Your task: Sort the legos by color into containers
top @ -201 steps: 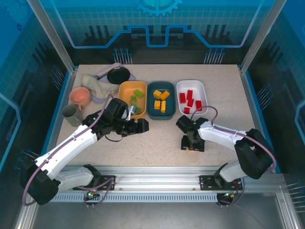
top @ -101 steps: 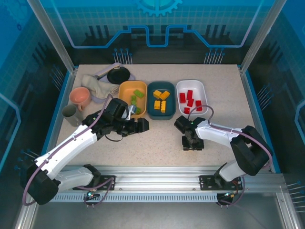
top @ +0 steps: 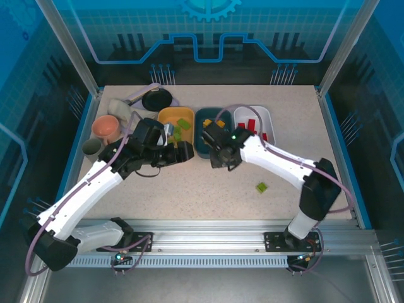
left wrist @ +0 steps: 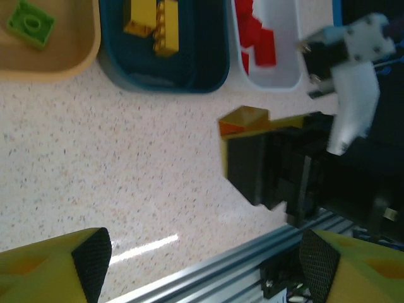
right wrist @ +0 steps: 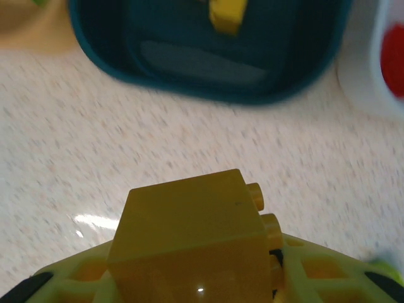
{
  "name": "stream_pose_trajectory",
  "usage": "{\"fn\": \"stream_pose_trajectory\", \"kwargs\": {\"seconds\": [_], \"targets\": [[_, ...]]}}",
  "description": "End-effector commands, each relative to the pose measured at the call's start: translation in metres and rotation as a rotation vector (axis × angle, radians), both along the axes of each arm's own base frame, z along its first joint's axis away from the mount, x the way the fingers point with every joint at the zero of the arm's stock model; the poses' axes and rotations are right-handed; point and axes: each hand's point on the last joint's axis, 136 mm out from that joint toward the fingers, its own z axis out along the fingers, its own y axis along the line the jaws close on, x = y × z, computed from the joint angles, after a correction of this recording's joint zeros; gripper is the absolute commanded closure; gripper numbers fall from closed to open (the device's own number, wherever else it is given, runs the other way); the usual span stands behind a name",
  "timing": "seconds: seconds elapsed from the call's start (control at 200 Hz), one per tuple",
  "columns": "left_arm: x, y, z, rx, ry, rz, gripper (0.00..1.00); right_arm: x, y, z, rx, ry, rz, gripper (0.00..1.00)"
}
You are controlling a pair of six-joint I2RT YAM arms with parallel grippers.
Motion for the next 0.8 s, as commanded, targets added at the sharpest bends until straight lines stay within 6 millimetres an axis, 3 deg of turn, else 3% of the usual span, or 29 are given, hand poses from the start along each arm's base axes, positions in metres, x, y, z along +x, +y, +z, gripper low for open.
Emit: {"fn": "stream_pose_trajectory", "kwargs": {"seconds": [0.0,0.235,0.615,0.7,0.795], "targets": [[0.017,0.01,-0.006,0.033,0.041,0.078,0.18,0.027,-0.003,-0.016,-0.048,0.078,0.012,0.74],[0.04,0.004,0.005,-0.013,0.023,0.097,0.18,0.067,-0.002,-0.045,-0.085,0.176,-0.033,0.72],[0.036,0.006,-0.003,-0.014,0.04,0.096,0.18,0.079,-0.018,-0.082,-0.135,0.273,-0.08,0.71],[0.035,0.005,-0.005,-0.014,0.046,0.092,0.18,0.081,-0.018,-0.086,-0.143,0.274,-0.08,0.68],[0.035,0.004,-0.008,-0.018,0.054,0.089,0.18,0.083,-0.017,-0.087,-0.149,0.272,-0.084,0.57]]}}
